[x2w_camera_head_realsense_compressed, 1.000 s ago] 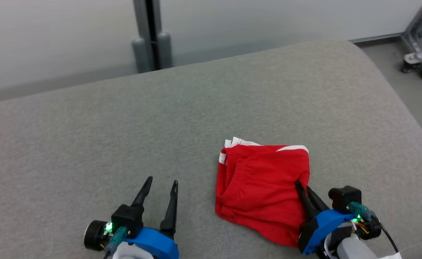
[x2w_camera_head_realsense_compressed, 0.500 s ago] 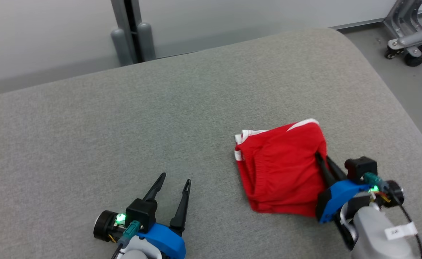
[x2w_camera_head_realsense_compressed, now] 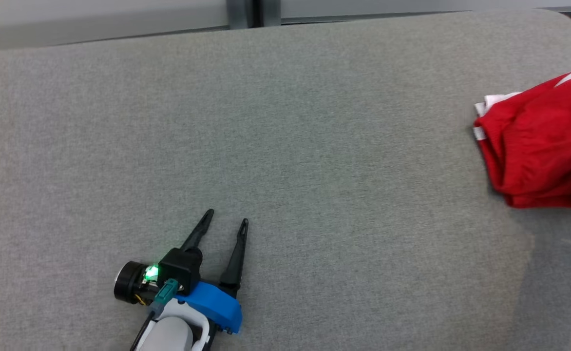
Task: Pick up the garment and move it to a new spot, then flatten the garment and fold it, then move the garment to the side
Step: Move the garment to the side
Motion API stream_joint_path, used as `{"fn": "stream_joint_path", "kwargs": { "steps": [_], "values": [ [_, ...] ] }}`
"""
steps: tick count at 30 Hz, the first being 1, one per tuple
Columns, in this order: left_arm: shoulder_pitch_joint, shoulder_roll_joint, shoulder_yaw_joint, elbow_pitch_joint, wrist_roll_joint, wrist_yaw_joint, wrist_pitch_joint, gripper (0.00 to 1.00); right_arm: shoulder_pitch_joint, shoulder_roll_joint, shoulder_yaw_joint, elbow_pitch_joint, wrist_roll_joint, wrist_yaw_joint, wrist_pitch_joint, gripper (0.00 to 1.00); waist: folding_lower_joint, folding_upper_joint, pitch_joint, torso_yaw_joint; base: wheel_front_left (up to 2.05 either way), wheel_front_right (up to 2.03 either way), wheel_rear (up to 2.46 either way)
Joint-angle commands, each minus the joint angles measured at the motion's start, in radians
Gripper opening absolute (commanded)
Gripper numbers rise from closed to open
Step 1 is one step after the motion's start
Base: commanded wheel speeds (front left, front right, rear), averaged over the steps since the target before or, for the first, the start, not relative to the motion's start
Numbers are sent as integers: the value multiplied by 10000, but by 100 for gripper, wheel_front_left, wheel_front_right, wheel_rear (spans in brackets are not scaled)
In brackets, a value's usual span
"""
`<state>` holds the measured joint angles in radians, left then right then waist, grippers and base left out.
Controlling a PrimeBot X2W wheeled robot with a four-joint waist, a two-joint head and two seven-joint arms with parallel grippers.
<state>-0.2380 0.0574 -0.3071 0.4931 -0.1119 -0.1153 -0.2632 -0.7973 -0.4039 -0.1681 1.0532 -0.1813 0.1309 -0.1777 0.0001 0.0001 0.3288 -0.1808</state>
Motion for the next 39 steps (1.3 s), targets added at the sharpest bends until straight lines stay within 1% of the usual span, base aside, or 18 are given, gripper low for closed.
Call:
{"fn": "stream_joint_path", "kwargs": {
  "steps": [1, 3, 4, 5, 6, 7, 8, 9, 12, 14, 17, 19, 22, 25, 27, 29, 32, 39],
  "values": [
    [-159, 92, 114, 50, 73, -32, -18, 100, -273, -263, -432, 57, -339, -3, 102, 0, -1, -1, 377, 371, 0, 0, 0],
    [-204, 94, 187, 38, 83, -45, 0, 100, -404, -446, -1023, 6, -703, -3, 219, 2, -1, -1, 472, 467, 0, 0, 0],
    [-204, 94, 187, 38, 83, -45, 0, 100, -404, -446, -1023, 6, -703, -3, 219, 2, -1, -1, 472, 467, 0, 0, 0],
    [-224, 101, 222, 34, 99, -34, 0, 100, -456, -519, -1271, -73, -899, -3, 247, 1, -1, -1, 515, 507, 0, 0, 0],
    [-264, 111, 273, 41, 124, -49, 2, 100, -463, -658, -1846, -254, -1347, -5, 311, 11, -1, -1, 563, 559, 0, 0, 0],
    [-265, 111, 288, 51, 125, -53, 3, 100, -428, -680, -2097, -342, -1585, -5, 327, 28, -1, -1, 565, 578, 0, 0, 0],
    [-273, 109, 302, 67, 134, -45, 3, 100, -381, -684, -2419, -485, -1829, -5, 344, 49, -1, -1, 570, 591, 0, 0, 0],
    [-296, 108, 307, 89, 145, -54, 3, 100, -338, -659, -2789, -671, -2068, -5, 310, 100, -1, -1, 582, 597, 0, 0, 0],
    [-400, 83, 309, 154, 159, -73, 6, 100, -254, -191, -3731, -1181, -2691, -3, 57, 100, -1, -1, 573, 592, 0, 0, 0],
    [-446, 70, 363, 148, 122, -77, 5, 100, -290, 259, -4113, -1514, -3047, -3, -225, 100, -1, -1, 516, 571, 0, 0, 0],
    [-369, 47, 441, 135, 89, -38, 0, 100, -434, 969, -4284, -1841, -3398, -3, -601, 100, -1, -1, 339, 515, 0, 0, 0],
    [-302, 18, 579, 109, 83, 45, -3, 100, -522, 1568, -4150, -1977, -3420, -3, -775, 100, -1, -1, 188, 500, 0, 0, 0],
    [-185, -27, 840, 44, -13, 168, -6, 100, -379, 2359, -3354, -2356, -3073, -3, -878, 100, -1, -1, -84, 528, 0, 0, 0],
    [-84, -44, 1162, -26, -98, 311, -15, 100, 372, 2999, -2137, -3230, -2119, -3, -873, 100, -1, -1, -369, 628, 0, 0, 0],
    [-6, -50, 1375, -45, -120, 402, -13, 100, 952, 3205, -1294, -3789, -1302, -3, -873, 100, -1, -1, -562, 711, 0, 0, 0],
    [110, -53, 1600, -56, -154, 453, -13, 100, 1540, 3365, -559, -4256, -570, -3, -879, 100, -1, -1, -755, 816, 0, 0, 0],
    [231, -54, 1911, -103, -151, 532, -15, 100, 2571, 3471, 224, -4582, 281, -3, -877, 100, -1, -1, -1034, 983, 0, 0, 0],
    [642, -64, 2414, -157, -72, 565, -15, 100, 4282, 3524, 1330, -4690, 1898, -3, -879, 100, -1, -1, -1621, 1218, 0, 0, 0]
  ]
}}
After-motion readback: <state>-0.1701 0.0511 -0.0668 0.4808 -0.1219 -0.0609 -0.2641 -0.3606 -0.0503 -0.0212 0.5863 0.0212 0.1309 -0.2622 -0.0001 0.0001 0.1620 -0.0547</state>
